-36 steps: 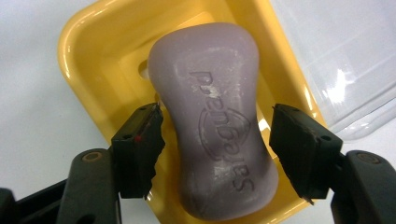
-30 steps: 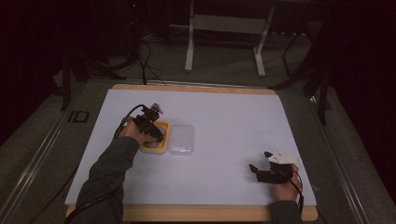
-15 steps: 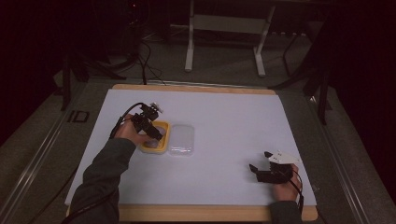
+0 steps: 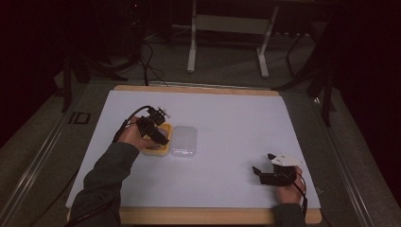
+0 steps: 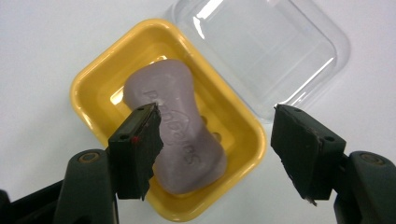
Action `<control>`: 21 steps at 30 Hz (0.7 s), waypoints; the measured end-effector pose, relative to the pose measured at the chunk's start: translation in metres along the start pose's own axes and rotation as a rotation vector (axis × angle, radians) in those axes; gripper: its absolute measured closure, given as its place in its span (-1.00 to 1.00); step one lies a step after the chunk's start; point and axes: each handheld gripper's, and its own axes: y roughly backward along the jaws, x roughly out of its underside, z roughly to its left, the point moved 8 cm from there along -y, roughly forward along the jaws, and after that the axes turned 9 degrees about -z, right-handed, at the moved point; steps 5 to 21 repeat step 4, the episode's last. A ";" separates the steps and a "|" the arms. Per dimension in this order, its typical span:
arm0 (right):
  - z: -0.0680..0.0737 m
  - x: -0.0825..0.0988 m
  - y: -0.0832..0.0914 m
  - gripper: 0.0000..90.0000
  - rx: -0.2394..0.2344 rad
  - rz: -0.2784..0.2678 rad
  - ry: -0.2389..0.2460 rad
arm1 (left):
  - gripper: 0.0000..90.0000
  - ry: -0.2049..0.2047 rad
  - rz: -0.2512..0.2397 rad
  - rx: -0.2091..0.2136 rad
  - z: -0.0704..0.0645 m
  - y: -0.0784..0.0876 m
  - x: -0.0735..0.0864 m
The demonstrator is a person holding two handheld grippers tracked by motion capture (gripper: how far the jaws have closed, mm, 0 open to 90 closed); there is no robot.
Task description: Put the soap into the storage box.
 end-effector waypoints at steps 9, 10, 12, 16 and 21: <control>0.000 0.000 0.000 -0.63 -0.001 0.002 0.000 | -0.25 -0.022 -0.027 0.006 -0.009 0.002 0.001; 0.000 0.000 0.000 -0.63 -0.001 0.002 0.000 | -0.25 -0.022 -0.027 0.006 -0.009 0.002 0.001; 0.000 0.000 0.000 -0.63 -0.001 0.002 0.000 | -0.25 -0.022 -0.027 0.006 -0.009 0.002 0.001; 0.000 0.000 0.000 -0.63 -0.001 0.002 0.000 | -0.25 -0.022 -0.027 0.006 -0.009 0.002 0.001; 0.000 0.000 0.000 -0.63 -0.001 0.002 0.000 | -0.25 -0.022 -0.027 0.006 -0.009 0.002 0.001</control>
